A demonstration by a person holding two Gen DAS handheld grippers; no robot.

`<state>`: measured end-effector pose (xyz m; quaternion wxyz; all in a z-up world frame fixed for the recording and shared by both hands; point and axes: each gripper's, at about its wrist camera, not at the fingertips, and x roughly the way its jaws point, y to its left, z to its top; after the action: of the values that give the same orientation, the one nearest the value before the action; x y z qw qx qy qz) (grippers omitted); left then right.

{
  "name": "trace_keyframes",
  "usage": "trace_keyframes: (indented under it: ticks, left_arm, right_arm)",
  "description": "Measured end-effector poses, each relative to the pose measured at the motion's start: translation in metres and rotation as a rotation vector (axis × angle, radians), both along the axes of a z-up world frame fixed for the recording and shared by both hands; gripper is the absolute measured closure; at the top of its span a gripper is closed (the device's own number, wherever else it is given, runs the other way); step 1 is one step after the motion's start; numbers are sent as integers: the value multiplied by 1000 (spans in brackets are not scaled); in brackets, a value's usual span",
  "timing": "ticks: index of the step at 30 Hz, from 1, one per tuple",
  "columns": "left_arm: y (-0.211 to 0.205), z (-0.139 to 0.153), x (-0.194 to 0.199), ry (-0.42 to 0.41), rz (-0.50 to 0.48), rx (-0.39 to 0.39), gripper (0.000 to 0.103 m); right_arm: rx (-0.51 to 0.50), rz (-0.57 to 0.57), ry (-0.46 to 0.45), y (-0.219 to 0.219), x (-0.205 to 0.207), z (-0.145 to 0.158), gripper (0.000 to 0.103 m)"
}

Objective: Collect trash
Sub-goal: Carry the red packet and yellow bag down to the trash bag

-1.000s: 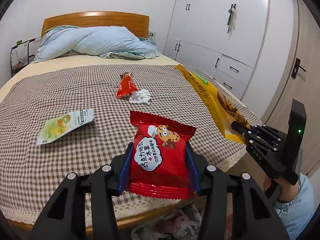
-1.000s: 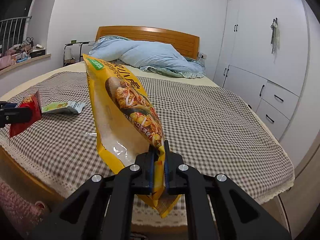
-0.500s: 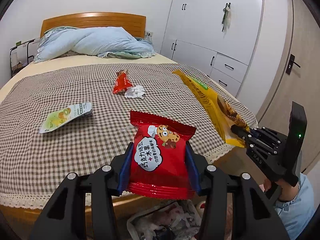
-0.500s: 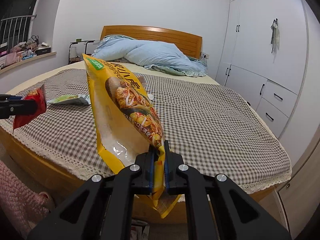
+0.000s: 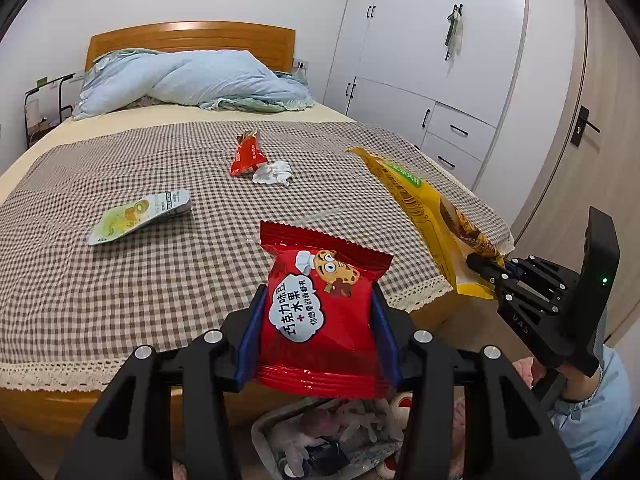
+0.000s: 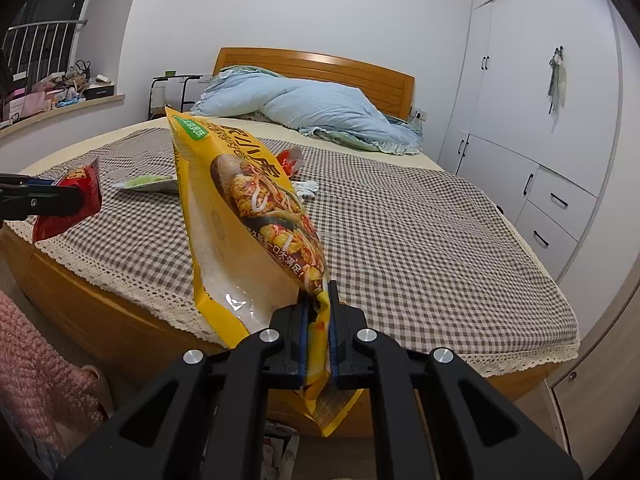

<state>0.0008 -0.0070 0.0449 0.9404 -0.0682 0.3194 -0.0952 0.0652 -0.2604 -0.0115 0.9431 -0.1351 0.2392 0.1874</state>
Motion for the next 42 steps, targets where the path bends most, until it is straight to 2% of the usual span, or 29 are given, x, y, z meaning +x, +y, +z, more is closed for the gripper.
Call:
trace_keyframes:
  ticks: [19,42]
  left_arm:
    - [-8,-21,-27,51,-12,13,57]
    - [-5,-76,-38,178,-4,21,57]
  right_arm:
    - [-36,34,34,-5,-31,-17,95]
    - [-112,79,119,-6,-49,-51,95]
